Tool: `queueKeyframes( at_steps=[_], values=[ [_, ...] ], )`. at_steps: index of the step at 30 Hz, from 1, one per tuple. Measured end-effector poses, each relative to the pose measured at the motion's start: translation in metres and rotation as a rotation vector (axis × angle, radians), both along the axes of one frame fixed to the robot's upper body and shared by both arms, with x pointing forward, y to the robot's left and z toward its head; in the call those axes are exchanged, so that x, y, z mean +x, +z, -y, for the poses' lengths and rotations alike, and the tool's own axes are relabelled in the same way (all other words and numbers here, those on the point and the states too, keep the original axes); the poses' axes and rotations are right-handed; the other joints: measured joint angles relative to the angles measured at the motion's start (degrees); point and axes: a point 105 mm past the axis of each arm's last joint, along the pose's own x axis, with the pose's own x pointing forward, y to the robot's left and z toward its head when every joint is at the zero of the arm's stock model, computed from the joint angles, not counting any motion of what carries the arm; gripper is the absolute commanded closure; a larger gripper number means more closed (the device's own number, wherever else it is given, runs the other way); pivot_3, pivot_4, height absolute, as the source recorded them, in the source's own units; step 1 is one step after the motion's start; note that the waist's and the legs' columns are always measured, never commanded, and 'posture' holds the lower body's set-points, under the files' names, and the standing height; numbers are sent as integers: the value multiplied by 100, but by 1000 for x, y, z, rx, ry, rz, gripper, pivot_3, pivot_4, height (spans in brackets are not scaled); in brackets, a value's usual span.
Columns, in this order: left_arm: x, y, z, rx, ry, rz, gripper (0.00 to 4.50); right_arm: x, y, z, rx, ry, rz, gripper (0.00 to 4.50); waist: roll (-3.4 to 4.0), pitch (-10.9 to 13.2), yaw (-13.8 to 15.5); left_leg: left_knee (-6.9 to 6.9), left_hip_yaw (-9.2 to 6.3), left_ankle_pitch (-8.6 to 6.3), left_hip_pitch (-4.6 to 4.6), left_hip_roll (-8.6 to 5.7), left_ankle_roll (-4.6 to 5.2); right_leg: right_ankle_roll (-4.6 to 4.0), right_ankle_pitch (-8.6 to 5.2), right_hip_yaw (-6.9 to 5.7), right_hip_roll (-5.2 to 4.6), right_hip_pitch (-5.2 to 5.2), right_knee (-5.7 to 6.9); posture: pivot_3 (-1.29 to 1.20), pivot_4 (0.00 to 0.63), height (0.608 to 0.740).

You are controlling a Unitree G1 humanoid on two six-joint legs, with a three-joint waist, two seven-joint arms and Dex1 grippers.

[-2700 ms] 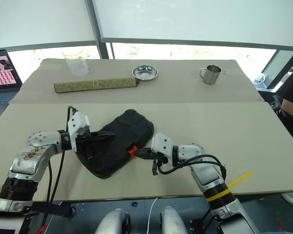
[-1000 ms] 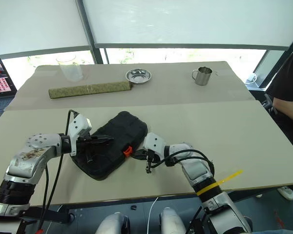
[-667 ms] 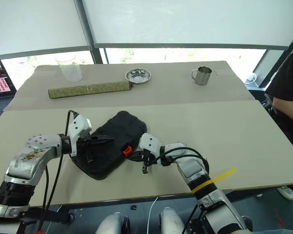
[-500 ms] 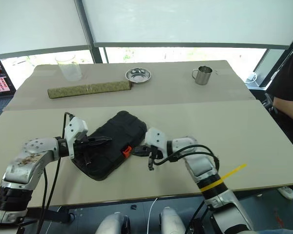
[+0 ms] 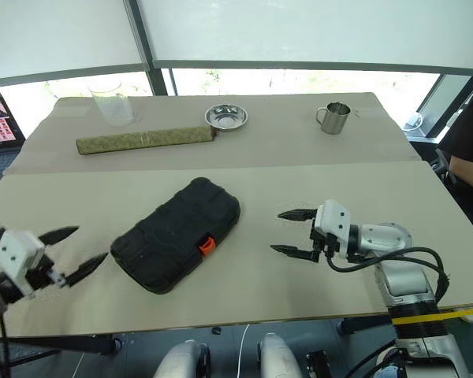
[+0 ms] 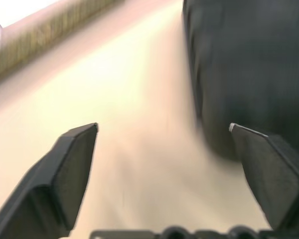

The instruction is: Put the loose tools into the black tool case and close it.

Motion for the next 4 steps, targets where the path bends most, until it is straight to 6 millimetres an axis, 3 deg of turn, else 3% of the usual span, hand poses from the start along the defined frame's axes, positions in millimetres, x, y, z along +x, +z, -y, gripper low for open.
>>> queueKeyframes(
  at_steps=[4],
  values=[
    [-3,-2,-3,18,13,13,0,6,0,9,16,-30,1,62,-31,16,75,5,-1,1,-5,2,-1,-1,1,-5,-2,-1,1,0,150,740]
  ],
)
